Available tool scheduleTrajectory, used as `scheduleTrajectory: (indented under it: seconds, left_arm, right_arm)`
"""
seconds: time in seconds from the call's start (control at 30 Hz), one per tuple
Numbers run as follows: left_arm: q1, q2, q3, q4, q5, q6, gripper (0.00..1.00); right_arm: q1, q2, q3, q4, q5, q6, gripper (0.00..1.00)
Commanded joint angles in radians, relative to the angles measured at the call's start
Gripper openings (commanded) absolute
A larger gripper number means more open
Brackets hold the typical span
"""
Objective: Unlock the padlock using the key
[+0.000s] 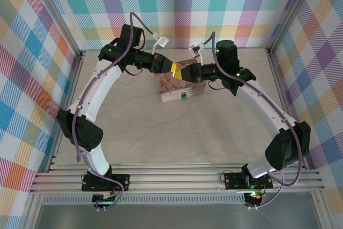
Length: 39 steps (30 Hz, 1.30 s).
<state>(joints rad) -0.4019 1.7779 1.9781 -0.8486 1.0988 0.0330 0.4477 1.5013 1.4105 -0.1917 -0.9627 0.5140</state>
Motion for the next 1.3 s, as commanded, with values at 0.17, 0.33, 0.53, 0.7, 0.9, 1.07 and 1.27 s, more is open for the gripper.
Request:
scheduleTrajectory:
  seconds: [0.17, 0.33, 0.53, 0.7, 0.9, 1.07, 1.27]
  left_arm:
    - [-0.010, 0.005, 0.004, 0.094, -0.067, -0.149, 0.14]
    - [0.044, -0.047, -0.098, 0.247, -0.090, -0.327, 0.46]
    - [0.087, -0.156, -0.345, 0.581, -0.092, -0.572, 0.44]
    - [0.087, -0.210, -0.546, 0.921, -0.081, -0.812, 0.35]
    - [0.070, -0.227, -0.631, 1.121, -0.070, -0.961, 0.31]
    - [0.031, -0.215, -0.627, 1.148, -0.065, -0.982, 0.30]
    - [0.002, -0.197, -0.631, 1.198, -0.052, -1.022, 0.25]
  right_arm:
    - [-0.003, -0.017, -0.091, 0.197, 0.049, 0.102, 0.00]
    - [-0.030, -0.042, -0.173, 0.340, 0.094, 0.210, 0.00]
    - [-0.048, -0.050, -0.199, 0.412, 0.112, 0.257, 0.00]
    - [-0.057, -0.047, -0.215, 0.478, 0.118, 0.305, 0.00]
    - [-0.058, -0.043, -0.215, 0.507, 0.113, 0.335, 0.00]
    - [-0.058, -0.041, -0.212, 0.512, 0.110, 0.342, 0.00]
    - [-0.058, -0.043, -0.209, 0.509, 0.113, 0.342, 0.00]
